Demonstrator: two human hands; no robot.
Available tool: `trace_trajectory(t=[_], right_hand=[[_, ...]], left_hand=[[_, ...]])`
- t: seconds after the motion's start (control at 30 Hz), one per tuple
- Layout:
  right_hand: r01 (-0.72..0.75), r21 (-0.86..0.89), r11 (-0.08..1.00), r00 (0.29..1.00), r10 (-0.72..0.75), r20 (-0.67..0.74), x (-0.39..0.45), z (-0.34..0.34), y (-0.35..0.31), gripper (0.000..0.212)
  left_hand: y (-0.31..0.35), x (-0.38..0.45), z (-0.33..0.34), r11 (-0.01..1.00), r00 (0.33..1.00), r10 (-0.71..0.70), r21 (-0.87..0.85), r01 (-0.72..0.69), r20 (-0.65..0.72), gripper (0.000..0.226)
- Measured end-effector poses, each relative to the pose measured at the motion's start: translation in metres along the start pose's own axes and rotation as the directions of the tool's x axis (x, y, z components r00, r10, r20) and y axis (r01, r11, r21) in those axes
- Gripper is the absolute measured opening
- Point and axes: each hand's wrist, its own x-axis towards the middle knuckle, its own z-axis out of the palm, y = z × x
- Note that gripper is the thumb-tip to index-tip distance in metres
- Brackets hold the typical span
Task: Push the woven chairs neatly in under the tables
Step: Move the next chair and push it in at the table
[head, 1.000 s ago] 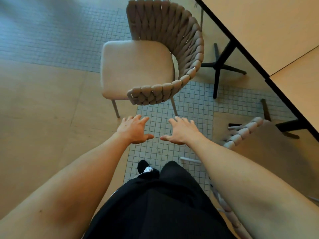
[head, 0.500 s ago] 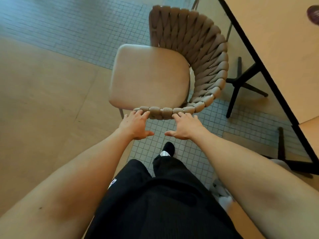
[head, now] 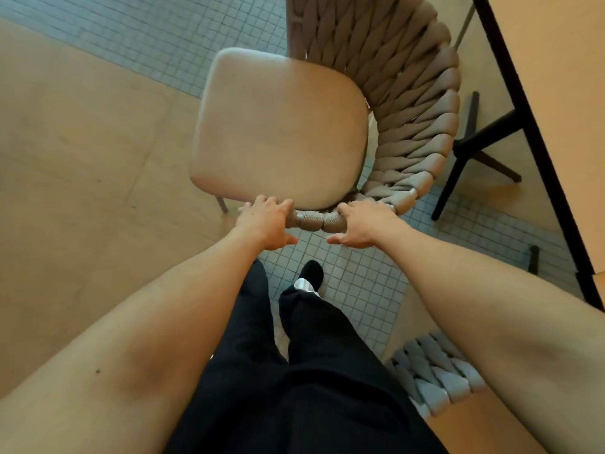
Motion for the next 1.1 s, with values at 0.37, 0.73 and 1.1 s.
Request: trace_trajectory(t=[0.37, 0.73, 1.1], right_hand=[[0.026, -0.058, 0.998, 1.000, -0.026, 0.003, 0.015, 0.011, 0.002, 0.073], [-0.104, 0.226, 0.969, 0.993, 0.114, -0.031, 0.029, -0.014, -0.097, 0.064], [0.022, 0.346, 0.938, 0.999, -0.008, -0.040, 0.047, -0.020, -0.132, 0.055]], left_hand=[[-0.003, 0.012, 0.012, 0.997, 0.997, 0.056, 0.058, -0.053, -0.047, 0.056], [-0.092, 0.018, -0.018, 0.986, 0.989, 0.066, 0.158, -0.045, -0.129, 0.054], [-0.121, 0.017, -0.031, 0.967, 0.990, -0.080, 0.231, 0.105, -0.114, 0.052]])
